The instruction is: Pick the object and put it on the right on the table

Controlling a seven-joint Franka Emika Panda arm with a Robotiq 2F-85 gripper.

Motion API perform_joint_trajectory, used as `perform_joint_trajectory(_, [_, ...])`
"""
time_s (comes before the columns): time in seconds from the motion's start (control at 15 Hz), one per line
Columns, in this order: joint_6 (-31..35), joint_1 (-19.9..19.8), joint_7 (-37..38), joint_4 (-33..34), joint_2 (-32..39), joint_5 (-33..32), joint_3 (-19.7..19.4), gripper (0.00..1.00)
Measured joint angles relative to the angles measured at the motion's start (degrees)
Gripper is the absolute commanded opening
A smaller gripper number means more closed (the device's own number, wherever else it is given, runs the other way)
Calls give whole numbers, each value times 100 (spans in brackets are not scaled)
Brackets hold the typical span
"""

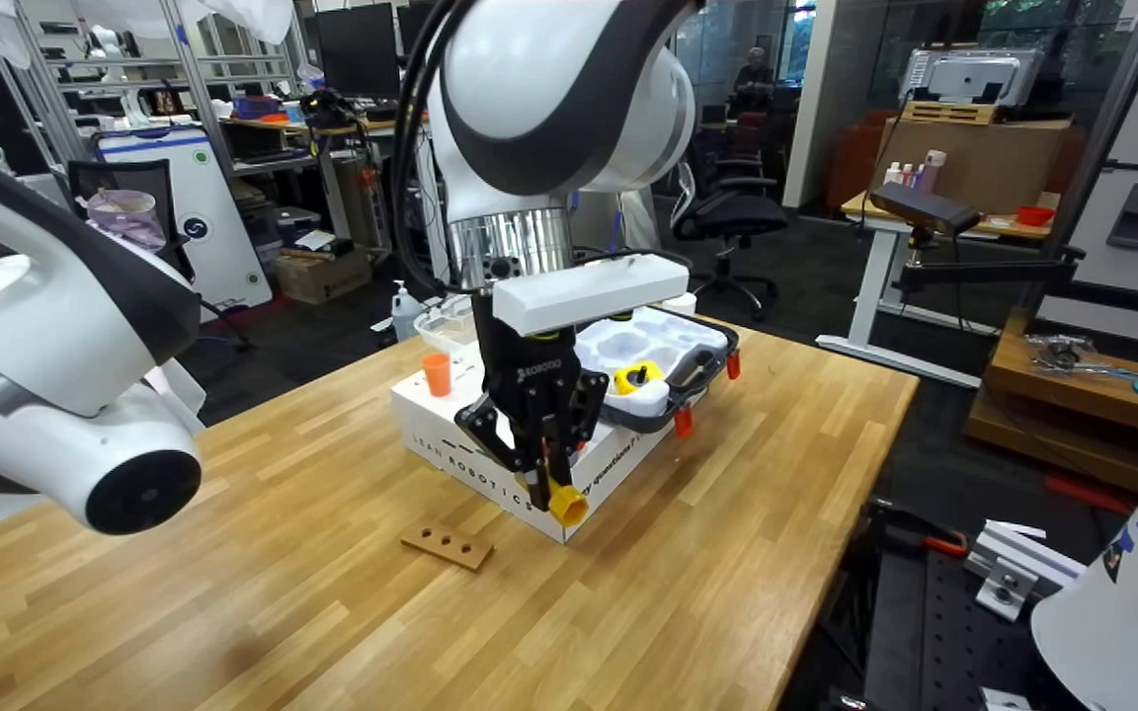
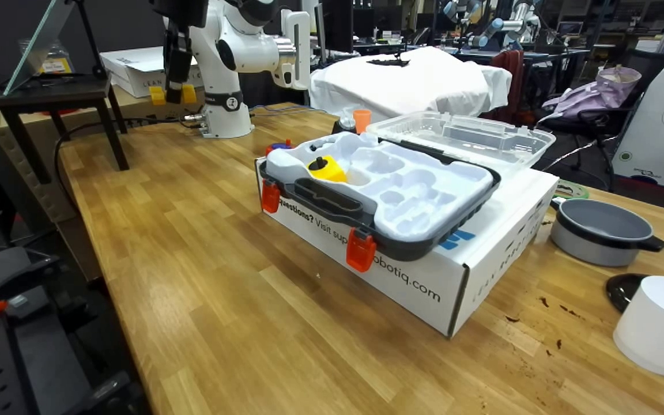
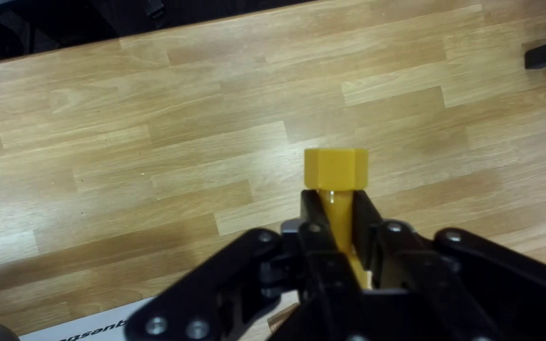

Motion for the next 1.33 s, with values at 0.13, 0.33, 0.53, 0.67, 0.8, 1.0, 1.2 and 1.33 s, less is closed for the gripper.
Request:
perform_joint_trajectory(0.13, [0, 0, 0, 1, 7, 0, 1, 19])
perform_joint_trajectory(0.33, [0, 1, 0, 1, 7, 0, 2, 5])
perform_joint_trajectory(0.53, [0, -57, 21, 1, 7, -74, -36, 5])
perform_joint_trajectory(0.67, [0, -183, -2, -1, 3, -168, -120, 5])
perform_joint_trajectory(0.8, [-10, -352, -65, -21, -13, -342, -248, 5])
perform_joint_trajectory(1.0, [-39, -616, -68, -86, -93, -673, -479, 5])
perform_joint_trajectory(1.2, [-130, -812, 17, -260, -370, -770, -642, 5])
perform_joint_trajectory(1.33, [-151, -908, 163, -418, -572, -753, -693, 5])
